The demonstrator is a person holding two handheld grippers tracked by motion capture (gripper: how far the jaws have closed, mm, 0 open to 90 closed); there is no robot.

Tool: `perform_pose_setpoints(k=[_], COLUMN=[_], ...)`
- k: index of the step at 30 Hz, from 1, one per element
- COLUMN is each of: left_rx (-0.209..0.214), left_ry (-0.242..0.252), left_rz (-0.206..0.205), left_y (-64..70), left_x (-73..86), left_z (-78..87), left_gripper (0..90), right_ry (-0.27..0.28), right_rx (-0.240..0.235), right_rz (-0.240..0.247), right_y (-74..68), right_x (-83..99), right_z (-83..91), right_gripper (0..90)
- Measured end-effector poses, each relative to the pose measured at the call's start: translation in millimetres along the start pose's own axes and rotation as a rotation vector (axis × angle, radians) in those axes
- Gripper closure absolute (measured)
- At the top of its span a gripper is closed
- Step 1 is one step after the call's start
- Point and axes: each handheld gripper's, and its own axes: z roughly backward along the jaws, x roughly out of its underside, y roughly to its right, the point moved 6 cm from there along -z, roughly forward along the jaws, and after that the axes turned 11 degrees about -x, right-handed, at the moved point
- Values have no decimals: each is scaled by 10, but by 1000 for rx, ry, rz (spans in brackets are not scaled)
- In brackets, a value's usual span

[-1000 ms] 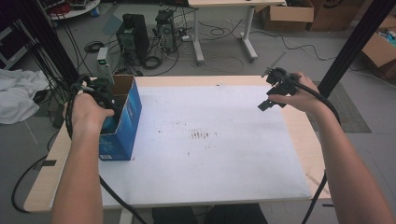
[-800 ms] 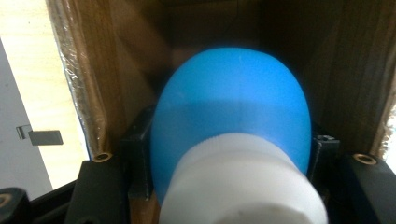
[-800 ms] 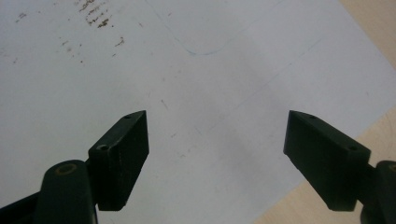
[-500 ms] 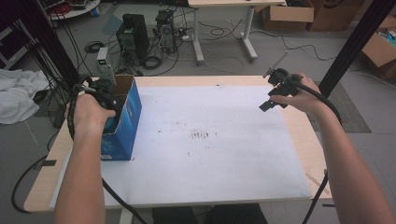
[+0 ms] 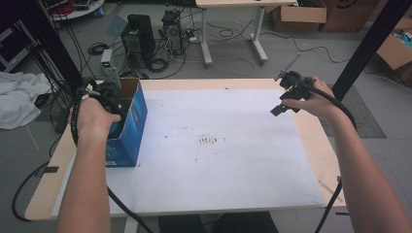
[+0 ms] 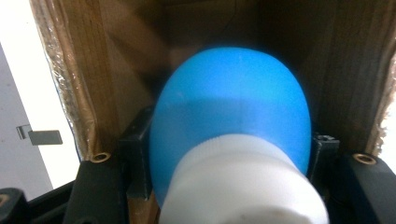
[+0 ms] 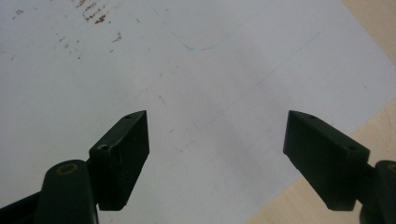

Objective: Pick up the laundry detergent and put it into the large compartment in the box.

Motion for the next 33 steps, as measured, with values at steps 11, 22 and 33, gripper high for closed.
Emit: perform_pose_setpoints(k=[11, 22, 33], left_rx=[-2, -1, -1], left_ry=[-1, -7, -2], left_rz=[-4, -5, -4], left_y=[5, 9, 5], left_x=[1, 5, 10], left_z=[-1, 1, 3], left_gripper=[374, 372, 371], right_ry=[0, -4, -3], right_rx=[1, 2, 1], right_rz=[-1, 0, 1], right_y=[-7, -15, -21], right_x=[0, -4, 0], right_z=[0, 3, 14], right_gripper=[227, 227, 228])
